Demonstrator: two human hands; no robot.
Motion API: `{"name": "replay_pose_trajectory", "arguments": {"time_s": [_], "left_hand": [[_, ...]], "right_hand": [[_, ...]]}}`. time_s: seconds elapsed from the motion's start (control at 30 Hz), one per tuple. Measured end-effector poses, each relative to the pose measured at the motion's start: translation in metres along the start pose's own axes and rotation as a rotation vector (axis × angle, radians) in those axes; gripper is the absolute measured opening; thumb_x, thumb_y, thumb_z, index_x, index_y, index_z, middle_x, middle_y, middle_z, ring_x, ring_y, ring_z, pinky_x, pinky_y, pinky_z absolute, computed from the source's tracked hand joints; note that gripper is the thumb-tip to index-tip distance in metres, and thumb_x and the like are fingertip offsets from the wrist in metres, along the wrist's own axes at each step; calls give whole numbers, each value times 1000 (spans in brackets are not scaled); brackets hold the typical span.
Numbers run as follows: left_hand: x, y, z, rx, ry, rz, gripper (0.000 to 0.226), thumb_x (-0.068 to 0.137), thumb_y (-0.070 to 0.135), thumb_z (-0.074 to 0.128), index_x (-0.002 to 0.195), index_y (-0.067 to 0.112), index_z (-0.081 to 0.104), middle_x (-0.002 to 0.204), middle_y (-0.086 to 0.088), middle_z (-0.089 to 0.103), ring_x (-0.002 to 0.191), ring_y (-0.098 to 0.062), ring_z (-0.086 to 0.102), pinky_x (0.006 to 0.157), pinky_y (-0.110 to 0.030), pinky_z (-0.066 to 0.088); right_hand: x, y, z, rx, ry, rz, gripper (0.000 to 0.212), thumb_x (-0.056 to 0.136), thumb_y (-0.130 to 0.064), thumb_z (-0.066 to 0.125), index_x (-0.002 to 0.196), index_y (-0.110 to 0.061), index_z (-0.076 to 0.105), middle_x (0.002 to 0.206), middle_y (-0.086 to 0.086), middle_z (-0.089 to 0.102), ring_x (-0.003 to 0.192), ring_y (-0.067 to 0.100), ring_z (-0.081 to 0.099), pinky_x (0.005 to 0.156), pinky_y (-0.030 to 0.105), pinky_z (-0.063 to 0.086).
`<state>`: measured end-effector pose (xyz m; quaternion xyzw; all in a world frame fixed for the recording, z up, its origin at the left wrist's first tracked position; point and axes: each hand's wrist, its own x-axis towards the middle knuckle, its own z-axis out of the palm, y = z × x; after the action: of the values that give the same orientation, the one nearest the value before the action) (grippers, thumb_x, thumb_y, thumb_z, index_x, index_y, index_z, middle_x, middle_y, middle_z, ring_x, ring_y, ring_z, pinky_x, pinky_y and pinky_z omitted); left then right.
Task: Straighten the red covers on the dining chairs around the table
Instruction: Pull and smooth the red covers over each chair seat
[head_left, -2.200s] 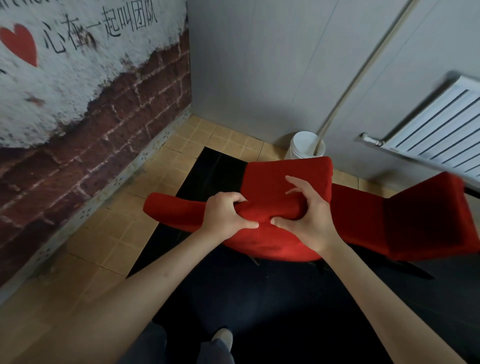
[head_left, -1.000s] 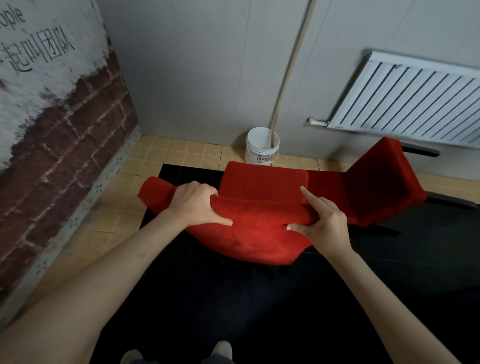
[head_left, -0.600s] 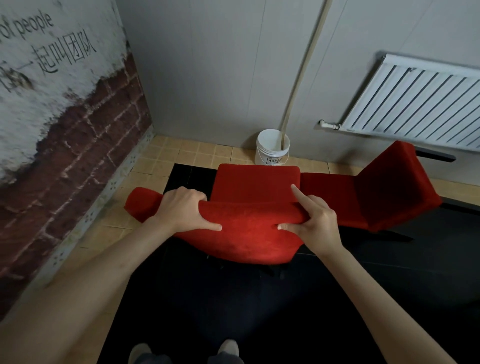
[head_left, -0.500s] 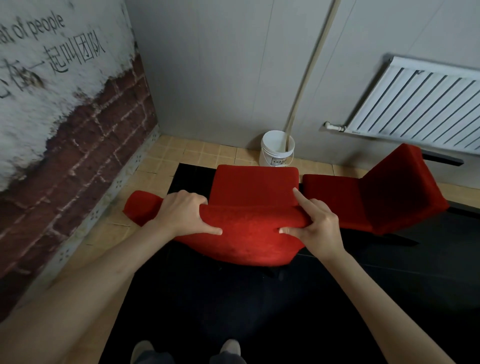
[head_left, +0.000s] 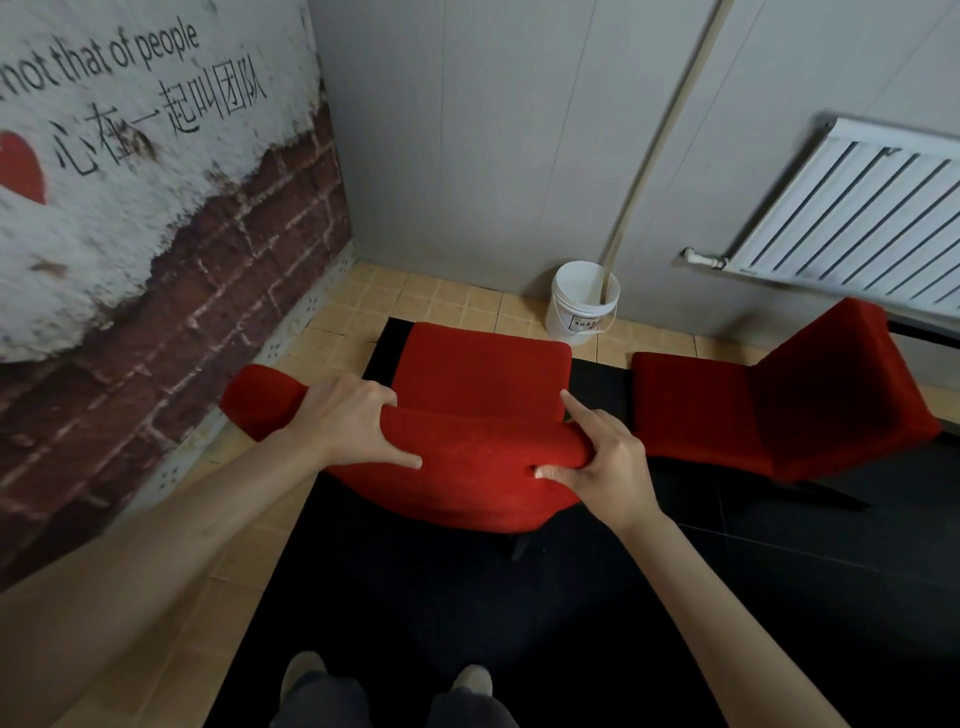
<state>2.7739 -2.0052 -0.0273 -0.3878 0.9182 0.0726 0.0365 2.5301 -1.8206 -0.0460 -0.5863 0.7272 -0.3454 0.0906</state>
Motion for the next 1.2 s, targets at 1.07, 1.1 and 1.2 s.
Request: {"name": "replay_pose_trajectory", "arguments": {"time_s": [1.07, 1.1, 1.2], "left_hand": [[-26, -58, 11, -48, 125, 5, 84, 56, 87, 55, 120, 33, 60, 114, 12, 62, 109, -15, 56, 98, -36, 31], [-26, -56, 11, -73, 137, 21, 84, 58, 86, 56, 124, 33, 58, 117, 11, 61, 112, -15, 54, 100, -36, 29], [-20, -46, 6, -169, 137, 84, 81, 64, 85, 52, 127, 34, 55, 126, 11, 57, 118, -14, 50, 104, -36, 25]], "right_hand": [[30, -31, 59, 61, -111, 232, 86, 56, -25, 93, 133, -17, 55, 127, 5, 53, 115, 18, 51, 100, 30, 40], [28, -31, 58, 77, -113, 276, 96, 56, -23, 93, 140, -20, 48, 132, 5, 48, 120, 18, 47, 100, 30, 37], [21, -26, 49, 86, -128, 406, 112, 55, -20, 93, 149, -25, 32, 140, 7, 42, 126, 23, 43, 107, 42, 38]]}}
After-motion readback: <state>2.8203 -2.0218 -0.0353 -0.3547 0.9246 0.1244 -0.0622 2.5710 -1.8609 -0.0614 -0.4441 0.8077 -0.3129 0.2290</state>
